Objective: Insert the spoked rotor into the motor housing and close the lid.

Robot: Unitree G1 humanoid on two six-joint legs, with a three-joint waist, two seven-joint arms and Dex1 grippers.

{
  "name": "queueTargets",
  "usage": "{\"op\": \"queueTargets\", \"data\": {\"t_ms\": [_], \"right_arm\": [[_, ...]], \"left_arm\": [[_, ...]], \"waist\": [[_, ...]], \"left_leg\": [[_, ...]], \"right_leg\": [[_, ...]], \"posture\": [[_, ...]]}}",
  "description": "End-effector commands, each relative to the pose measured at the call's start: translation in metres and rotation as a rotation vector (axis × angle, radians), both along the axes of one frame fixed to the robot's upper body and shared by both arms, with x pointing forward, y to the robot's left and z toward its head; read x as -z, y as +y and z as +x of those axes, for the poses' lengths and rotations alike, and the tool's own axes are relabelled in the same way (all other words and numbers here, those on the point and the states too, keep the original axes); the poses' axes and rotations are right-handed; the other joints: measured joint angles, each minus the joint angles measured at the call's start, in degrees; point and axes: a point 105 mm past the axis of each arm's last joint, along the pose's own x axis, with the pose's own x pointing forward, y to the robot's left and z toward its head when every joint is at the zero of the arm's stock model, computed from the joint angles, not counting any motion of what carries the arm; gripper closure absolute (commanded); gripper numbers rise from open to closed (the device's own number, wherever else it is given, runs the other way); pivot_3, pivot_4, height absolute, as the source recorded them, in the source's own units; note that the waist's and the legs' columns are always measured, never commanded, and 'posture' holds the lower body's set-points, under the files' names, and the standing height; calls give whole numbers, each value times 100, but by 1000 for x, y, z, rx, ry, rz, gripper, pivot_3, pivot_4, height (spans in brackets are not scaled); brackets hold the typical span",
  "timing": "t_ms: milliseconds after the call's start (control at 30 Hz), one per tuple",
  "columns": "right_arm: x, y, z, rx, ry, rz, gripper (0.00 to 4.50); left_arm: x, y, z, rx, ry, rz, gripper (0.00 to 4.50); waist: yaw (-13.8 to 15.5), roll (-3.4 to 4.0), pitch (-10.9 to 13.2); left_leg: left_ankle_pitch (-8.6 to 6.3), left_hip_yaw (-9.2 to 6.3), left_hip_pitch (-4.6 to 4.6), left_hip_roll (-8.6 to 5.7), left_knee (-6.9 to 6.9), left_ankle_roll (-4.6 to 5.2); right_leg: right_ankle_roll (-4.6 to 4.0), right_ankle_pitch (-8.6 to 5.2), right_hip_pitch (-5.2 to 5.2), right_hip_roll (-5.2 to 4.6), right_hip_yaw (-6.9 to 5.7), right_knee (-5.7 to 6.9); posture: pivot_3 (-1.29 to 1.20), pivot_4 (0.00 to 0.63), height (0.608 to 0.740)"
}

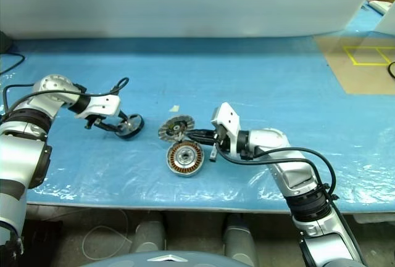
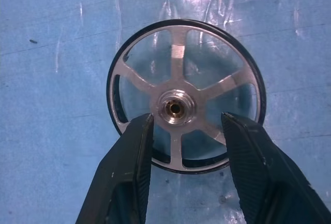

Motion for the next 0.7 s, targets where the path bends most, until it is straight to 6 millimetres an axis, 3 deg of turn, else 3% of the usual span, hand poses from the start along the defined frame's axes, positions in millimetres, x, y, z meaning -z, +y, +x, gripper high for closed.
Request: {"op": "queueTargets", "data": {"t_ms": [33,400,700], "right_arm": [[-9,5,-6,-30,-44,10,4500],[-8,5,-7,-31,-41,5,4500],[-7,6,-8,-27,-41,9,4500]], "left_arm": [[-7,-1,4,6,-43,3,2334],[-6,-13,2,66,-41,-34,2334],[5,-6,0,34,9,25,2334]], "waist": [[0,0,0],[0,-1,0],[0,-1,0]], "left_leg": [[0,0,0,0,0,0],[0,0,-1,0,0,0],[0,0,0,0,-1,0]], "right_leg": [[0,0,0,0,0,0],[0,0,0,0,0,-2],[0,0,0,0,0,-2]], "posture": [[0,150,740],[0,150,740],[0,150,740]]}}
